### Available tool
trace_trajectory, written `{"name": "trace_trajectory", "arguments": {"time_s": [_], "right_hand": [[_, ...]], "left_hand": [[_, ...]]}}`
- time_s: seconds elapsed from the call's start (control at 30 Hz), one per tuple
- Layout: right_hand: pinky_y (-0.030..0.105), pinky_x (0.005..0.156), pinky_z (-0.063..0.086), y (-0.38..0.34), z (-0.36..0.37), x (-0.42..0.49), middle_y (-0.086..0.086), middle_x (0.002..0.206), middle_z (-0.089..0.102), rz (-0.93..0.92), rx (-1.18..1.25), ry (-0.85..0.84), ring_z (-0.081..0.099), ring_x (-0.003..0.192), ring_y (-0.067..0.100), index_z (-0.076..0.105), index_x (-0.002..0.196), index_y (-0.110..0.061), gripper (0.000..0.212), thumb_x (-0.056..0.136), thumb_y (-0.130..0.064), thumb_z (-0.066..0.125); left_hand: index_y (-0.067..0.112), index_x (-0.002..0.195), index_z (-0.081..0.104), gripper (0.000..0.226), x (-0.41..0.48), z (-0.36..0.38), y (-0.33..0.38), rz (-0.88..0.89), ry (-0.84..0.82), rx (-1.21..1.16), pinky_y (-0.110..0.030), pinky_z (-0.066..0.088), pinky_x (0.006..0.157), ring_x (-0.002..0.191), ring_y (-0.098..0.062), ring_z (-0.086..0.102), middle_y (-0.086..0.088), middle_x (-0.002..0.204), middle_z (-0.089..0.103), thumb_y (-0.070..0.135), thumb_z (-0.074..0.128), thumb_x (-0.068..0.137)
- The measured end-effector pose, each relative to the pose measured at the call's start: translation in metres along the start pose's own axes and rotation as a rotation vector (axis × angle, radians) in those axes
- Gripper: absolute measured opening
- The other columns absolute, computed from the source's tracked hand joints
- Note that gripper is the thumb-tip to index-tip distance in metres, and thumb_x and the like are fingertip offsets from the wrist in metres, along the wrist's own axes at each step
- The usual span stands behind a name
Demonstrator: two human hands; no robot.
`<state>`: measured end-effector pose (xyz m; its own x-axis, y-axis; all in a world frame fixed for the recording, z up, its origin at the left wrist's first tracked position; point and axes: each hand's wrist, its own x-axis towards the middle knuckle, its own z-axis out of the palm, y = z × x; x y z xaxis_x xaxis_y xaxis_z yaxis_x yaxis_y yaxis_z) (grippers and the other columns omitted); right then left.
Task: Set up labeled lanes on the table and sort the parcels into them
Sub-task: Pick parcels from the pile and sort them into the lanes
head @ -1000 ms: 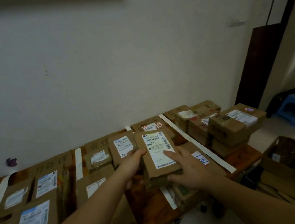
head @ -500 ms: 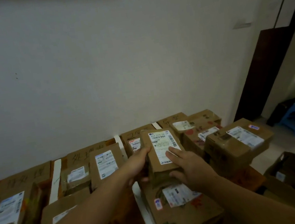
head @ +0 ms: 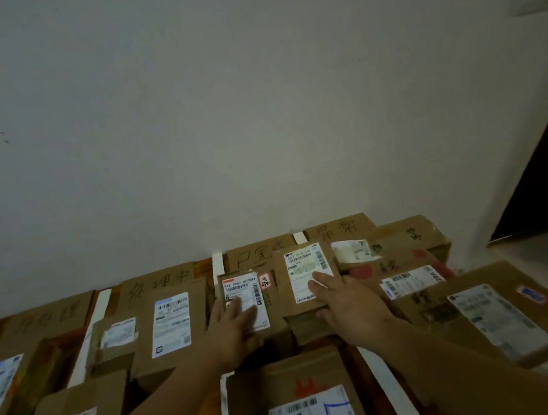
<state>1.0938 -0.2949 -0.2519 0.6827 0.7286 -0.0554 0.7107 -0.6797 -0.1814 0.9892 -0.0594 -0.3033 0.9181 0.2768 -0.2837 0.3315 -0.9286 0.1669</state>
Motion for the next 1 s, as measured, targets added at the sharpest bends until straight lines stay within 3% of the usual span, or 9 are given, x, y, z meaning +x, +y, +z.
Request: {"name": "trace_trajectory", "arguments": {"time_s": [0.1, 0.17, 0.3, 0.53, 0.67, 0.77, 0.87, 1.0], "right_hand": [[0.038, 0.11, 0.031, 0.002, 0.011, 0.019, -0.004, 0.159, 0.015, -0.01, -0.012, -0.044, 0.032, 0.133, 0.026, 0.02, 0.151, -0.025, 0.057, 0.099, -0.036, 0.042], [0.038, 0.11, 0.031, 0.004, 0.019, 0.031, -0.005, 0.16, 0.014, -0.012, -0.014, -0.082, 0.031, 0.134, 0.027, 0.019, 0.151, -0.025, 0.059, 0.099, -0.033, 0.045], [0.039, 0.115, 0.027, 0.007, 0.031, 0.046, -0.005, 0.16, 0.012, -0.014, 0.001, -0.16, 0.024, 0.14, 0.027, 0.018, 0.152, -0.024, 0.06, 0.099, -0.028, 0.045], [0.042, 0.119, 0.014, 0.011, 0.059, 0.051, -0.002, 0.161, 0.009, -0.027, -0.015, -0.221, 0.012, 0.146, 0.027, 0.02, 0.151, -0.026, 0.063, 0.096, -0.016, 0.049], [0.051, 0.116, 0.017, 0.014, 0.065, 0.051, 0.003, 0.159, 0.014, -0.043, -0.116, -0.341, 0.011, 0.144, 0.035, 0.026, 0.145, -0.026, 0.067, 0.087, -0.017, 0.058], [0.052, 0.112, 0.021, 0.013, 0.058, 0.058, 0.006, 0.152, 0.025, -0.038, -0.127, -0.371, 0.021, 0.138, 0.034, 0.032, 0.141, -0.026, 0.065, 0.082, -0.027, 0.061], [0.049, 0.113, 0.022, 0.001, 0.043, 0.066, 0.008, 0.151, 0.028, -0.037, -0.1, -0.293, 0.022, 0.139, 0.032, 0.035, 0.141, -0.025, 0.065, 0.083, -0.038, 0.061], [0.047, 0.112, 0.026, -0.038, 0.022, 0.07, 0.003, 0.148, 0.038, -0.126, 0.029, -0.103, 0.031, 0.137, 0.025, 0.041, 0.137, -0.028, 0.061, 0.083, -0.049, 0.062]], "left_hand": [[0.048, 0.144, 0.007, 0.081, 0.001, -0.001, -0.005, -0.041, -0.046, -0.066, -0.049, 0.015, 0.114, 0.144, -0.031, 0.002, 0.011, 0.157, -0.012, 0.043, 0.061, 0.084], [0.047, 0.144, 0.01, 0.079, 0.0, 0.0, -0.006, -0.059, -0.041, -0.132, -0.042, 0.028, 0.111, 0.143, -0.027, 0.017, 0.012, 0.157, -0.012, 0.025, 0.06, 0.087], [0.043, 0.145, 0.015, 0.077, -0.003, -0.005, -0.007, -0.046, -0.022, -0.135, -0.037, 0.034, 0.107, 0.14, -0.025, 0.024, 0.01, 0.157, -0.009, 0.02, 0.06, 0.086], [0.042, 0.146, 0.009, 0.078, -0.005, -0.004, -0.002, -0.07, -0.041, -0.111, -0.04, 0.03, 0.111, 0.142, -0.025, 0.02, 0.01, 0.157, -0.014, 0.025, 0.059, 0.088], [0.044, 0.146, 0.005, 0.081, -0.005, 0.0, 0.001, -0.077, -0.036, -0.038, -0.046, 0.026, 0.113, 0.143, -0.028, 0.017, 0.01, 0.157, -0.015, 0.032, 0.059, 0.088], [0.045, 0.145, 0.001, 0.082, -0.004, -0.002, 0.001, -0.082, -0.059, -0.039, -0.052, 0.013, 0.114, 0.144, -0.03, 0.0, 0.011, 0.156, -0.016, 0.041, 0.058, 0.087], [0.045, 0.146, 0.0, 0.085, -0.008, -0.012, 0.001, -0.059, -0.078, -0.026, -0.055, 0.0, 0.112, 0.142, -0.026, -0.021, 0.01, 0.156, -0.017, 0.059, 0.054, 0.082], [0.043, 0.146, -0.002, 0.084, -0.026, -0.038, -0.01, -0.072, 0.029, -0.013, -0.053, -0.004, 0.113, 0.142, -0.024, -0.021, 0.005, 0.157, -0.014, 0.073, 0.04, 0.08]]}}
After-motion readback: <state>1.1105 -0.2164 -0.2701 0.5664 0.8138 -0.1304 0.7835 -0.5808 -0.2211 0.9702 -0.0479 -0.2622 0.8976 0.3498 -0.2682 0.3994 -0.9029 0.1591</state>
